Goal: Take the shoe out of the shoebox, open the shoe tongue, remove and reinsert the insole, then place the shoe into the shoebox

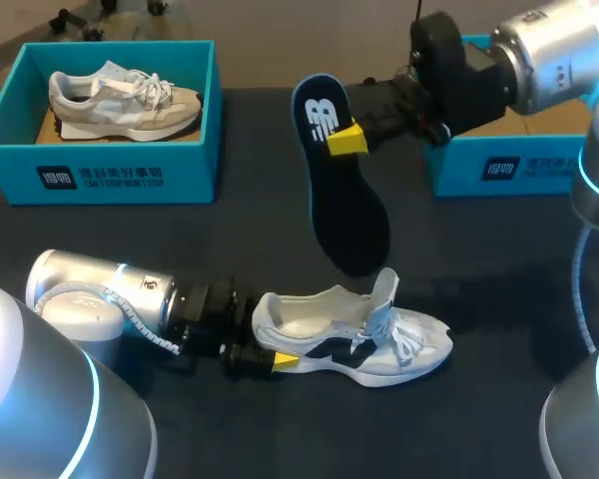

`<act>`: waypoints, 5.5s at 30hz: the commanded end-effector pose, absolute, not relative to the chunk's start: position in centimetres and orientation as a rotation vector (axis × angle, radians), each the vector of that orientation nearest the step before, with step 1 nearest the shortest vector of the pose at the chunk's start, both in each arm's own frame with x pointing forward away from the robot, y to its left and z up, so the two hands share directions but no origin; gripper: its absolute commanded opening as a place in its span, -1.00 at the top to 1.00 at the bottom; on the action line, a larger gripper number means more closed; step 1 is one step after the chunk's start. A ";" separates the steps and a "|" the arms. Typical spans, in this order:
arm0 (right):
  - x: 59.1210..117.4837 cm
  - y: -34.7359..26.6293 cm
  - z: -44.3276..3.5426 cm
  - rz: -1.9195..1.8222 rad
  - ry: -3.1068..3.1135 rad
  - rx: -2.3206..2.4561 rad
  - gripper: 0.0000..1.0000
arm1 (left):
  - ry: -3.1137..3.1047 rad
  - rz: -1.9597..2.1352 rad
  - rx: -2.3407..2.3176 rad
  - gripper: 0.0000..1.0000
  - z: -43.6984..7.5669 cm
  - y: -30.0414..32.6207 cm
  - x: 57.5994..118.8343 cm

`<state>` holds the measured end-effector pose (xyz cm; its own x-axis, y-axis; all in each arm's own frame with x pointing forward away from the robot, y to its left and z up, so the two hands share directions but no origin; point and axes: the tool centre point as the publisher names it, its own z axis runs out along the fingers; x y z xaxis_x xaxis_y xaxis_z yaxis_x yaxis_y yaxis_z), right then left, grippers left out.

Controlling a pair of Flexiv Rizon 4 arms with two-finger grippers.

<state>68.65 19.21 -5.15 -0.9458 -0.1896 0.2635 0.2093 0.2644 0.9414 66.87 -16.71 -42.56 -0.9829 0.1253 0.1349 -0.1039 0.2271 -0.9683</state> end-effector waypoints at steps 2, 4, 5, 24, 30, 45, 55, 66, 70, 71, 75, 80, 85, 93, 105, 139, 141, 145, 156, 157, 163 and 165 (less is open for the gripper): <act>68.3 19.2 -5.3 -1.741 -2.216 -0.025 1.00 | -2.312 1.844 -0.018 1.00 -43.0 -16.6 66.8; 68.3 19.2 -5.3 -1.741 -2.216 -0.025 1.00 | -2.312 1.844 -0.018 1.00 -43.0 -16.6 66.8; 68.3 19.2 -5.3 -1.741 -2.216 -0.025 1.00 | -2.312 1.844 -0.018 1.00 -43.0 -16.6 66.8; 62.8 18.7 -0.1 -1.860 -2.042 -0.244 1.00 | -2.312 1.844 -0.018 1.00 -43.0 -16.6 66.8; 61.9 16.9 0.0 -1.933 -1.992 -0.326 1.00 | -2.312 1.844 -0.018 1.00 -43.0 -16.6 66.8; 58.7 14.6 -0.4 -1.937 -2.000 -0.525 1.00 | -2.312 1.844 -0.018 1.00 -43.0 -16.6 66.8; 58.5 14.5 -0.4 -1.952 -1.999 -0.542 1.00 | -2.312 1.844 -0.018 1.00 -43.0 -16.6 66.8; 58.5 14.5 -0.4 -1.952 -1.999 -0.542 1.00 | -2.347 1.845 -0.075 0.70 -42.2 -16.4 67.4; 58.5 14.5 -0.4 -1.952 -1.999 -0.542 1.00 | -2.349 1.820 -0.077 -1.00 -42.3 -15.9 67.7; 58.5 14.5 -0.4 -1.952 -1.999 -0.542 1.00 | -2.350 1.814 -0.084 -1.00 -42.3 -15.8 67.7; 58.5 14.5 -0.4 -1.952 -1.999 -0.542 1.00 | -2.372 1.775 -0.111 -1.00 -42.2 -15.3 67.8; 58.5 14.5 -0.4 -1.952 -1.999 -0.542 1.00 | -2.402 1.733 -0.113 -1.00 -42.3 -14.7 67.9; 58.5 14.5 -0.4 -1.952 -1.999 -0.542 1.00 | -2.450 1.683 -0.124 -1.00 -41.7 -14.1 68.1; 58.5 14.5 -0.4 -1.952 -1.999 -0.542 1.00 | -2.514 1.554 -0.196 -1.00 -41.1 -13.1 68.2; 58.5 14.5 -0.4 -1.952 -1.999 -0.542 1.00 | -2.719 1.245 -0.292 -1.00 -40.2 -10.7 69.0; 58.5 14.5 -0.4 -1.952 -1.999 -0.542 1.00 | -3.034 0.589 -0.205 -1.00 -38.4 -9.9 69.6; 58.5 14.5 -0.4 -1.952 -1.999 -0.542 1.00 | -3.050 0.532 -0.194 -1.00 -38.4 -9.9 69.7; 58.5 14.5 -0.4 -1.952 -1.999 -0.542 1.00 | -3.050 0.476 -0.180 -1.00 -37.9 -9.9 69.8; 58.5 14.5 -0.4 -1.952 -1.999 -0.542 1.00 | -3.110 0.317 -0.216 -1.00 -35.8 -10.5 69.3; 58.5 14.5 -0.4 -1.952 -1.999 -0.542 1.00 | -3.107 0.313 -0.222 -1.00 -35.7 -10.5 69.1; 58.5 14.5 -0.4 -1.952 -1.999 -0.542 1.00 | -3.110 0.259 -0.271 -1.00 -35.7 -10.7 68.0; 58.5 14.5 -0.4 -1.952 -1.999 -0.542 1.00 | -3.108 0.255 -0.276 -1.00 -35.8 -10.7 67.9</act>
